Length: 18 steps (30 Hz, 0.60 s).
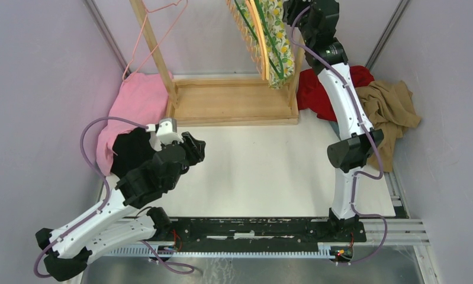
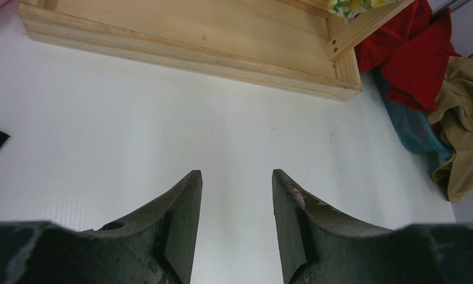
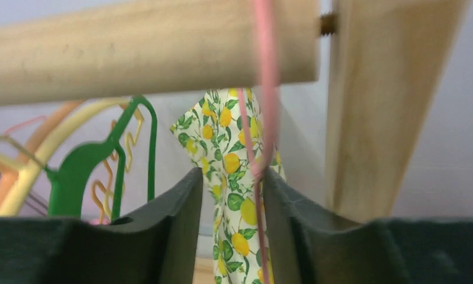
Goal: Place the skirt on the hanger
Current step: Place the hanger at the clothesline.
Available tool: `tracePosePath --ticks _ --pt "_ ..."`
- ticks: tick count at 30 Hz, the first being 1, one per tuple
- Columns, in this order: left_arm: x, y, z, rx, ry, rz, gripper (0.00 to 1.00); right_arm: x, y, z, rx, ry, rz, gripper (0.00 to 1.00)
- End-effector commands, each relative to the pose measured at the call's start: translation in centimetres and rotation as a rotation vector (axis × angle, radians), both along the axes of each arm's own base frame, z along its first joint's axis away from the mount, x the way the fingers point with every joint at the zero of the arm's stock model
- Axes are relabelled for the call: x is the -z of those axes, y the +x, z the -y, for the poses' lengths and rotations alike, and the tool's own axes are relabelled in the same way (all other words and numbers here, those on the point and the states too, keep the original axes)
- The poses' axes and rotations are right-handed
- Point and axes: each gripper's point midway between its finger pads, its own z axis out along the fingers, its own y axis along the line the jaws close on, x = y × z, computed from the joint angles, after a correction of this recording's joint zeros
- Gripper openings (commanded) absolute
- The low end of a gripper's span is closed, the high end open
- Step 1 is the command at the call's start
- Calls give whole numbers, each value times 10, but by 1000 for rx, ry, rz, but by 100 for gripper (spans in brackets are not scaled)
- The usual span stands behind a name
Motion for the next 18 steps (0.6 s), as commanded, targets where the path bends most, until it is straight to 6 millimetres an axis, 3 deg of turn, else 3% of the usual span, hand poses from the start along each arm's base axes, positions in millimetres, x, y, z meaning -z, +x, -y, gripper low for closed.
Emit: tracePosePath --ticks 1,4,10,15,18 --pt "-14 4 6 25 -12 41 54 -46 -45 17 -11 27 72 54" --pt "-15 2 8 37 -23 39 54 -57 -79 26 -19 28 66 51" --pt "-17 -4 3 44 -39 36 54 -68 -148 59 22 67 26 69" --pt "-15 -8 1 57 -28 22 54 -63 -206 103 147 76 -24 72" --pt "-8 -9 4 77 -2 -7 54 -48 -230 133 249 50 -99 72"
